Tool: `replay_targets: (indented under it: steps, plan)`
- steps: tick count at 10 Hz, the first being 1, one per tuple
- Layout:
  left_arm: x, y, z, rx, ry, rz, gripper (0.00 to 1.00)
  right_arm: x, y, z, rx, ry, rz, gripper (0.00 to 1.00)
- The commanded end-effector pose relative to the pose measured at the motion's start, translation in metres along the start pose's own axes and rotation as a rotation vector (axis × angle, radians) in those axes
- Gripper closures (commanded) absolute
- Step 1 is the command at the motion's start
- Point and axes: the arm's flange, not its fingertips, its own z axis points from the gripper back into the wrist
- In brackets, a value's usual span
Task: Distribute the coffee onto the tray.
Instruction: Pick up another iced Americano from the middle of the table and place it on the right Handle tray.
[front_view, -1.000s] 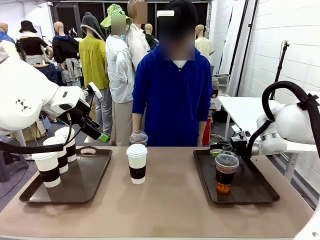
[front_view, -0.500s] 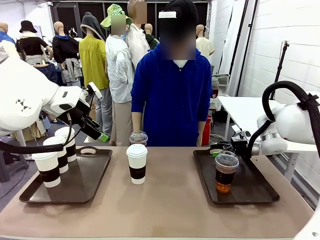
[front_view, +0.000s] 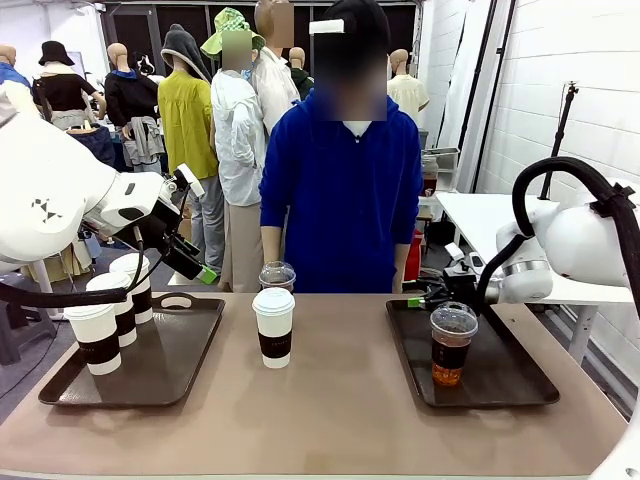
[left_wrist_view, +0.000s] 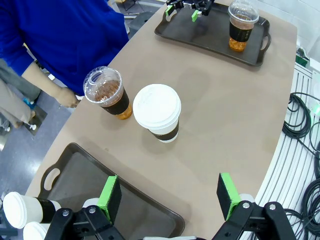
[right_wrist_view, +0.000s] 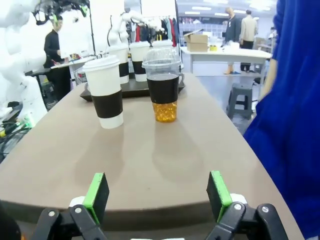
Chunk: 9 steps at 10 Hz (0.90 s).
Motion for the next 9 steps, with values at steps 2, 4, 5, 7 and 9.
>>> replay_targets:
  steps: [2, 4, 5, 7, 9]
  plan:
    - [-0.001, 0.000, 0.001, -0.011, -0.002, 0.000, 0.00, 0.008, 0.004, -0.034, -0.024, -0.001, -0.050, 0.00]
    - [-0.001, 0.000, 0.001, -0.011, -0.002, 0.000, 0.00, 0.010, 0.015, -0.052, -0.031, 0.009, -0.050, 0.00]
    - [-0.001, 0.000, 0.001, -0.011, -0.002, 0.000, 0.00, 0.009, 0.020, -0.059, -0.027, 0.009, -0.042, 0.00]
    - [-0.001, 0.000, 0.001, -0.011, -0.002, 0.000, 0.00, 0.007, 0.029, -0.072, -0.007, 0.005, -0.044, 0.00]
    - [-0.001, 0.000, 0.001, -0.011, -0.002, 0.000, 0.00, 0.006, 0.030, -0.089, 0.010, 0.000, -0.045, 0.00]
